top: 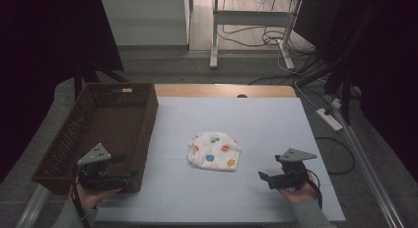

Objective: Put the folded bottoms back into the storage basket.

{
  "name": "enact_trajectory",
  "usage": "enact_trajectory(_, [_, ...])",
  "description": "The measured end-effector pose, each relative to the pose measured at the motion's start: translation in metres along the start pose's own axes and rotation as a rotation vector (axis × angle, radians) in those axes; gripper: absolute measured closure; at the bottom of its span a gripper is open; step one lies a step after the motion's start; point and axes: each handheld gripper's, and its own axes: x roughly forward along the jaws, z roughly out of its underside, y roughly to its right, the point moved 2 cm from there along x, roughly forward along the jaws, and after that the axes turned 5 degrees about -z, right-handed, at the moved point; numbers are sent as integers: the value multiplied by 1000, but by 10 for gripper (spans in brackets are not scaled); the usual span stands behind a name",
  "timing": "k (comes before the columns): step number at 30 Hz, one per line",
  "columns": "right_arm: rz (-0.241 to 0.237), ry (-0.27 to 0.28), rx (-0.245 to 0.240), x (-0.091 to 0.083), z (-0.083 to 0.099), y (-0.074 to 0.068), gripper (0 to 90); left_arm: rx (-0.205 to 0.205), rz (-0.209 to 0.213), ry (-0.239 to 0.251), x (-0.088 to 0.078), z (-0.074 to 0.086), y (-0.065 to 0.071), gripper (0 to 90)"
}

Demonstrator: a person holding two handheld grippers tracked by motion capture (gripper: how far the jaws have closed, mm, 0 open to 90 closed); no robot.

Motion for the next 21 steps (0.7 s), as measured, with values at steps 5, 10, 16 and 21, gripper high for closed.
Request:
enact_trajectory(5, [-2, -5, 2, 0, 0, 0, 92, -2, -1, -1, 0, 0, 0, 253])
enact_trajectory(10, [-4, -9, 0, 1, 0, -1, 92, 1, 0, -1, 1, 0, 0, 253])
enact_trajectory(16, [-5, -11, 1, 1, 1, -1, 92, 5, 2, 0, 1, -1, 1, 253])
enact_trajectory(21, [-7, -14, 0, 1, 1, -1, 92, 4, 1, 1, 1, -1, 1, 253])
